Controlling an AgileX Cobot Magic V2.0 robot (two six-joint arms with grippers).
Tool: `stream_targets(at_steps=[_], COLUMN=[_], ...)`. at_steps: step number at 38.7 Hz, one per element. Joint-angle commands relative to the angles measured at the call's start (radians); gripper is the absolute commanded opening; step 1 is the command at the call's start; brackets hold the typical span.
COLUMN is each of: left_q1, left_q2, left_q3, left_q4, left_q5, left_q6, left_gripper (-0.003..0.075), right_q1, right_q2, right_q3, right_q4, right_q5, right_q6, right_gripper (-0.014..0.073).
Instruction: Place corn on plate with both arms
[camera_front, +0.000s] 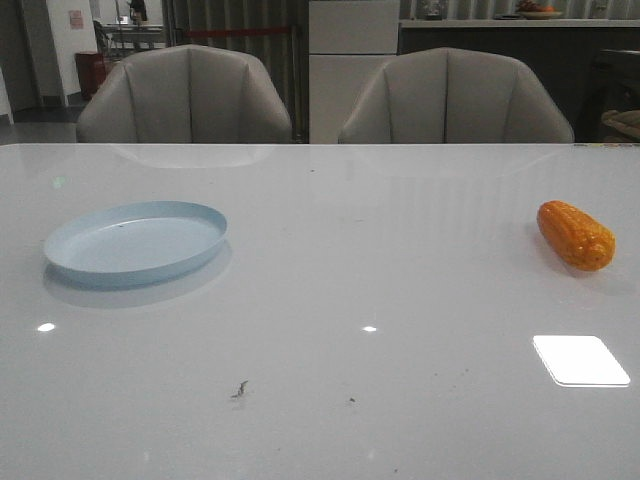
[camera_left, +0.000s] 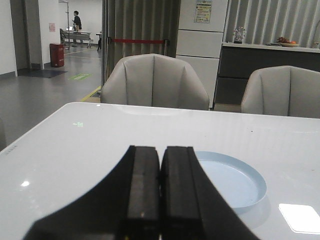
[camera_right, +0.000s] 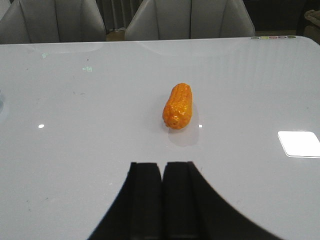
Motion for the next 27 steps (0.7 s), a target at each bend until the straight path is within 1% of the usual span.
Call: stream_targets(at_steps=[1,27], left_q1=[-0.006,-0.006], left_q2=[-0.022,-0.022], left_q3=[0.037,0.037], left_q4=[0.001,0.001], left_q5=[-0.083,-0.083], left_q6=[-0.01,-0.01], left_gripper=[0.0094,0.0094], right_q1=[-0.006,-0.006], right_q2=[-0.024,-0.024], right_q3=[-0.02,-0.02], right_q4=[0.001,0.001], right_q5=[-0.082,-0.082], right_q6=[0.0,0.0], right_gripper=[0.0034,0.0034])
